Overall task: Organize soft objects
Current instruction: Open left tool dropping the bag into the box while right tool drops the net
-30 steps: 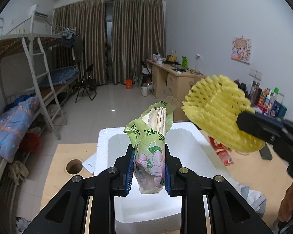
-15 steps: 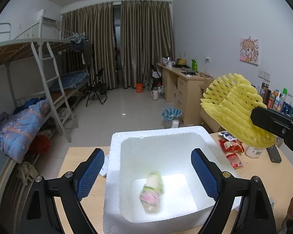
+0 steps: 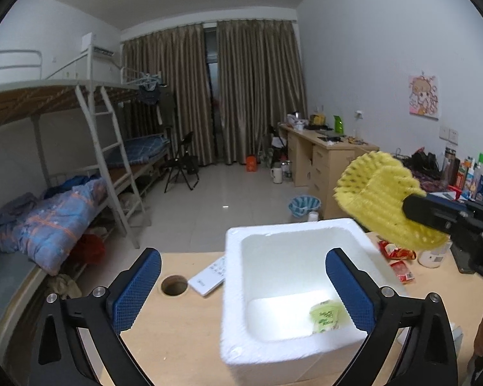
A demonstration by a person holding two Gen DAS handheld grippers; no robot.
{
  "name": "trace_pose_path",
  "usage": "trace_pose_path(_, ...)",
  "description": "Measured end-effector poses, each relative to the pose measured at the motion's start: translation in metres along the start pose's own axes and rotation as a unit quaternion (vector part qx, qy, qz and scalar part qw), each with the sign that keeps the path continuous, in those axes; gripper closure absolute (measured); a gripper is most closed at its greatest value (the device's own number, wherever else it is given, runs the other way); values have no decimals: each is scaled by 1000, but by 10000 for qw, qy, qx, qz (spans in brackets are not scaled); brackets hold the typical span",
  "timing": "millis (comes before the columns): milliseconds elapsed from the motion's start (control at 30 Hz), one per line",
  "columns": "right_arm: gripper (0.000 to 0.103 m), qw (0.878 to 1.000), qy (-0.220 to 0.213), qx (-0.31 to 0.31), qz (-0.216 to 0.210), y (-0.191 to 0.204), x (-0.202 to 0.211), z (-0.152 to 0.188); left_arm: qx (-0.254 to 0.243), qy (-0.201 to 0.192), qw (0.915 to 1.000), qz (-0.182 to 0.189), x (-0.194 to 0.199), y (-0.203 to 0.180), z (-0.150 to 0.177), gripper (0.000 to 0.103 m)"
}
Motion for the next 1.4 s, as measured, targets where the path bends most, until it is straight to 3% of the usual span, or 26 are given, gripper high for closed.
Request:
trace_pose_path(233, 92, 9999, 20, -22, -123, 4, -10, -2, 359, -23, 9993, -45, 2, 28, 10, 0)
trace_pose_path(633, 90, 9988, 400, -152, -218, 7, -44, 18, 20, -190, 9998, 89, 17, 20, 23, 0)
trace_pose_path(700, 68, 9981, 466, -259, -293, 8, -49, 22, 53, -210, 9997, 72, 17, 23, 24, 0)
trace_pose_path(733, 45, 9979, 483, -274, -346, 10, -50, 22, 73, -204, 9997, 92, 16, 23, 23, 0)
trace_pose_path(767, 34, 9978, 478, -283, -375, 12, -50, 22, 76, -202, 9997, 102, 16, 22, 22, 0)
trace_pose_path(900, 30, 9980, 480, -238, -323, 16, -46, 21, 67, -253, 9996, 73, 17, 23, 23, 0)
trace_pose_path(967, 18, 9982, 436, -259, -318, 16, -42, 19, 72, -247, 9997, 63, 16, 24, 25, 0)
trace_pose_path(1167, 3, 9988, 259, -321, -249, 13, -32, 13, 115, -237, 9996, 40, 15, 26, 26, 0)
trace_pose_path(1400, 0, 9989, 204, -363, -199, 13, -27, 10, 180, -220, 9996, 44, 15, 29, 26, 0)
Point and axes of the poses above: each gripper's, at about its wrist camera, not at the fingertips, and x roughly against the way its jaws point, y to its left, z to its underside, the point moved 7 cm from there along -x, roughly the way its jaws point, and after that the axes turned 15 degrees about x, right-handed, at the moved point
